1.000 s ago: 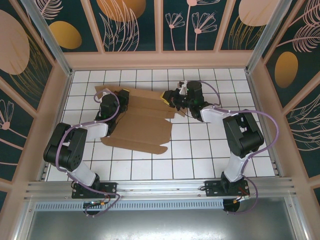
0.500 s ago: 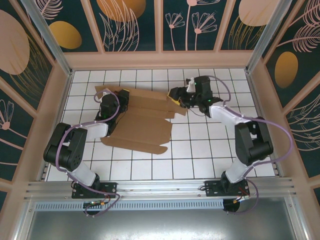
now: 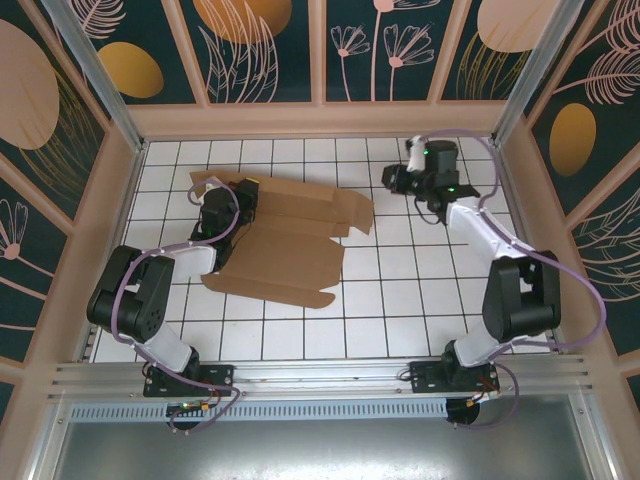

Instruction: Fold the paper box

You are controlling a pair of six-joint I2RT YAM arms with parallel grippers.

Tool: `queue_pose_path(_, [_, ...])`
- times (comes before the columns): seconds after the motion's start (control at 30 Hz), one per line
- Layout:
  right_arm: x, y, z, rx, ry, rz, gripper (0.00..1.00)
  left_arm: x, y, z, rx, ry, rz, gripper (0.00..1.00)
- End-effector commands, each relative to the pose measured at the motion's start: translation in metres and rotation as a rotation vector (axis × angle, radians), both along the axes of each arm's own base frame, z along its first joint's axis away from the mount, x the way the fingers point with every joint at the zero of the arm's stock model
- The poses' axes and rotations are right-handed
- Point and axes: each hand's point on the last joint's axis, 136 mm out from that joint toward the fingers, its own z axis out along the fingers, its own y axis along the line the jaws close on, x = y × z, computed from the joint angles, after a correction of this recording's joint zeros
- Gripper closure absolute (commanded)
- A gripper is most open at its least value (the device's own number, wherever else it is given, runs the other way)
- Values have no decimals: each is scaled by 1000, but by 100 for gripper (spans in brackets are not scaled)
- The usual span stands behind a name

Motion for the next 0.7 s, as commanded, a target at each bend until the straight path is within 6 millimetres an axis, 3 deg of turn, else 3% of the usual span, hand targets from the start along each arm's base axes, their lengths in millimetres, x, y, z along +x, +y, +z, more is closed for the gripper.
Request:
queue_pose_path(0.0, [-3,9,-34,-277,-101,172,76,-13,1,-53,73,172,-25,100])
queue_pose_path(0.13, [-9,19,-55,-313,-123,277,78,-12,-1,-56,64,177,-30,100])
queue_pose_path(0.27, [-32,40,-62,-279,-188,426,77,-12,-1,-56,61,178,-31,100])
queue_pose_path(0.47, [-62,74,-53,-252,-303,568,71,-11,-2,-54,61,175,-33,100])
queue_pose_path(0.67, [-62,91,-41,-228,-381,576,69,-13,-2,-57,62,180,-36,100])
